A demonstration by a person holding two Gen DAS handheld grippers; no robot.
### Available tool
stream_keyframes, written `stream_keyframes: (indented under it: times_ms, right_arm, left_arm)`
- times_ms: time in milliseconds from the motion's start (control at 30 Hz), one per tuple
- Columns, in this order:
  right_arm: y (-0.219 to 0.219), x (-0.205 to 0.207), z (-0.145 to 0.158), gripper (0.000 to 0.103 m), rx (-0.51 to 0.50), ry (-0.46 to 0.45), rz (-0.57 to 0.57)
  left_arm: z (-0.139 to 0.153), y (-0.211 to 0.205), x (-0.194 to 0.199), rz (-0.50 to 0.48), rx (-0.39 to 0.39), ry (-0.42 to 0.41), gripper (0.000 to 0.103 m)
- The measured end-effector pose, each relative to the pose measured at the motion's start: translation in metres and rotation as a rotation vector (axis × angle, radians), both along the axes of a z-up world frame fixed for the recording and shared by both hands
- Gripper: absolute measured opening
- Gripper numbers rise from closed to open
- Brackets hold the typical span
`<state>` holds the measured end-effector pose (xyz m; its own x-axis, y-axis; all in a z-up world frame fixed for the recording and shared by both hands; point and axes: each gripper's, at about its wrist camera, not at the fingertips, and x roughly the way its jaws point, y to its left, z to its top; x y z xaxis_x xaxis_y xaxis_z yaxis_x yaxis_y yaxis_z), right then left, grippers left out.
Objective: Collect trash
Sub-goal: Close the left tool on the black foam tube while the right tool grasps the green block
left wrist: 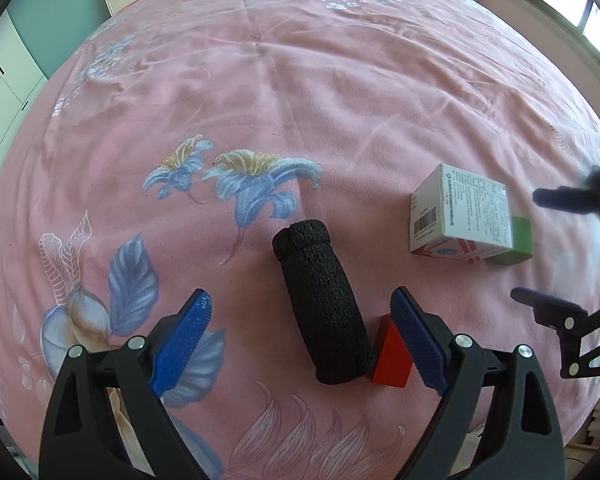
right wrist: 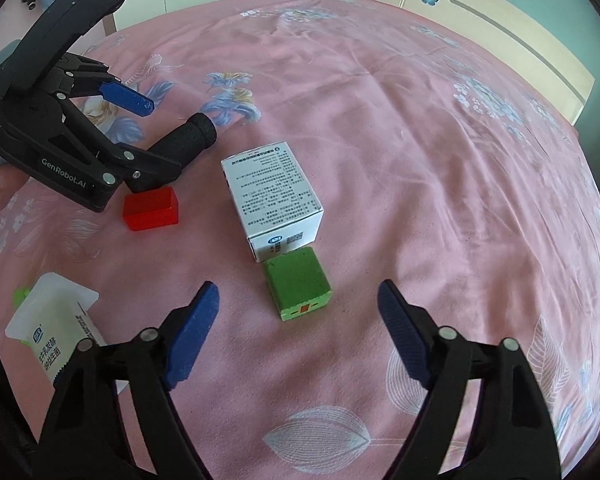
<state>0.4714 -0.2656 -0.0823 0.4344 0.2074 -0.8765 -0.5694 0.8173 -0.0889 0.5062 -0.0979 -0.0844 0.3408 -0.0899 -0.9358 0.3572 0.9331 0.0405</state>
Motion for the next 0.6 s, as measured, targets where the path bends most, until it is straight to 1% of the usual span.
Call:
stream_keyframes:
  times_ms: [100,133,167,267,333,533,600]
  right_arm:
    - [0.003,0.005,-0.01,0.063,-0.022,0.014,-0.004]
    - [0.003,0.007,-0.013,0.054,-0.027,0.019,-0.006]
    - [0.003,0.008,-0.015,0.052,-0.026,0.022,-0.004]
    - [0.003,0.008,-0.017,0.05,-0.017,0.02,-0.008]
    - [0.003,0.009,-0.017,0.045,-0.002,0.019,-0.009]
    - [0.001,0.015,-0.018,0.045,0.005,0.021,-0.019]
    - [0.001,0.015,-0.017,0.039,0.009,0.019,-0.011]
  left_arm:
    - [-0.002,-0.002,0.002,-0.008,0.004,0.0,0.093]
    - [-0.003,-0.002,0.002,-0.007,0.003,-0.001,0.093]
    - [-0.003,-0.002,0.003,-0.009,0.0,0.0,0.093]
    - [-0.007,-0.003,0.006,-0.004,0.004,0.002,0.093]
    - [-0.01,-0.005,0.007,-0.004,0.005,0.012,0.093]
    - [-0.016,-0.008,0.011,-0.007,-0.002,0.027,0.093]
    - [-0.02,-0.007,0.013,0.003,-0.002,0.038,0.093]
